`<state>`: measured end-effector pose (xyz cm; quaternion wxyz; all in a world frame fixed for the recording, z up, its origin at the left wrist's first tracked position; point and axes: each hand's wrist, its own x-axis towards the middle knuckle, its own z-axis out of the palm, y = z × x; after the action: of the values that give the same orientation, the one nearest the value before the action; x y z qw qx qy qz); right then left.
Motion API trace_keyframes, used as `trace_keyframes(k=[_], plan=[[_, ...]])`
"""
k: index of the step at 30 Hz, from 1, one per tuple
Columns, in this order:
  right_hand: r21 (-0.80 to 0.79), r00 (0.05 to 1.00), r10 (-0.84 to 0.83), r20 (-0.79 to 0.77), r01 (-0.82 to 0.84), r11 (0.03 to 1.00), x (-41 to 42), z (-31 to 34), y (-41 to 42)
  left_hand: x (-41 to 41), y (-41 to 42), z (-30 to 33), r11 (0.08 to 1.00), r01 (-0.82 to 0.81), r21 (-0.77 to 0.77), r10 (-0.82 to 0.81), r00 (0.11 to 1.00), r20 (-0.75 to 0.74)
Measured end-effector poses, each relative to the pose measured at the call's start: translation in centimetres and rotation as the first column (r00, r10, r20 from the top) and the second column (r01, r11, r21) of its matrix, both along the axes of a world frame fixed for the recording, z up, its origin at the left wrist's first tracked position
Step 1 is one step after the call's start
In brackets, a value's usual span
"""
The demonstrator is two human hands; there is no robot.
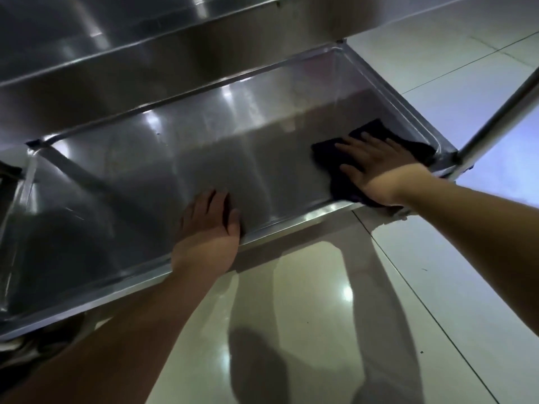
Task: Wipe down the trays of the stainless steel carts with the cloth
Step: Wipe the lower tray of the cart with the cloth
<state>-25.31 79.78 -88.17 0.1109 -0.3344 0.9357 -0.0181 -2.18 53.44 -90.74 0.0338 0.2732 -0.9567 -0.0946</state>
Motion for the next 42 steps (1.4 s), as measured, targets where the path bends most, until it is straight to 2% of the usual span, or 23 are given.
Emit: trace_keyframes(k=[4,7,10,14,18,21,25,28,30,37,42], plan=[[-0.04,0.962,-0.269,-0.037,0.268,0.963,-4.9,-0.5,2.3,0.1,-0.1,-0.3,1.0,-0.007,-0.023,0.006,1.0,-0.027],[-0.119,0.933,-0.351,-0.076,0.341,0.933,-6.4,-1.0,1.2,0.0,-0.3,-0.3,1.0,0.004,-0.021,-0.005,1.0,-0.019],[-0.201,0.928,-0.371,-0.041,0.357,0.912,-5.5,-1.3,-3.0,0.1,-0.3,-0.4,0.998,0.029,-0.062,-0.03,0.999,-0.021],[-0.21,0.993,-0.1,-0.06,0.085,0.974,0.0,-1.2,-11.3,0.1,-0.1,-0.4,0.992,0.038,-0.118,-0.043,0.998,-0.035],[-0.196,0.967,0.249,-0.055,-0.255,0.947,6.1,-1.4,-17.4,0.0,-0.2,-0.7,0.993,0.035,-0.115,-0.042,0.998,-0.057],[-0.182,0.945,0.321,-0.063,-0.327,0.927,4.3,-1.6,-17.1,0.1,-0.2,-0.9,0.991,0.049,-0.128,-0.056,0.997,-0.052],[-0.192,0.99,0.074,-0.122,-0.097,0.977,-3.5,-1.9,-13.4,0.1,-0.1,-0.6,0.996,0.023,-0.084,-0.027,0.998,-0.053],[-0.179,0.989,-0.128,-0.073,0.113,0.977,-10.1,-1.3,-8.0,0.1,0.0,-0.4,0.996,0.018,-0.083,-0.022,0.999,-0.05],[-0.172,0.975,-0.209,-0.073,0.195,0.966,-12.2,-0.9,-4.4,0.0,0.1,-0.4,0.996,0.007,-0.093,-0.011,0.999,-0.049],[-0.191,0.964,-0.254,-0.079,0.236,0.953,-4.5,-1.9,1.5,0.0,0.3,-0.4,0.997,0.003,-0.071,-0.006,0.999,-0.039],[-0.37,0.924,-0.282,-0.259,0.175,0.912,3.9,-2.0,1.3,-0.1,0.5,-0.4,0.996,0.002,-0.092,-0.009,0.997,-0.072]])
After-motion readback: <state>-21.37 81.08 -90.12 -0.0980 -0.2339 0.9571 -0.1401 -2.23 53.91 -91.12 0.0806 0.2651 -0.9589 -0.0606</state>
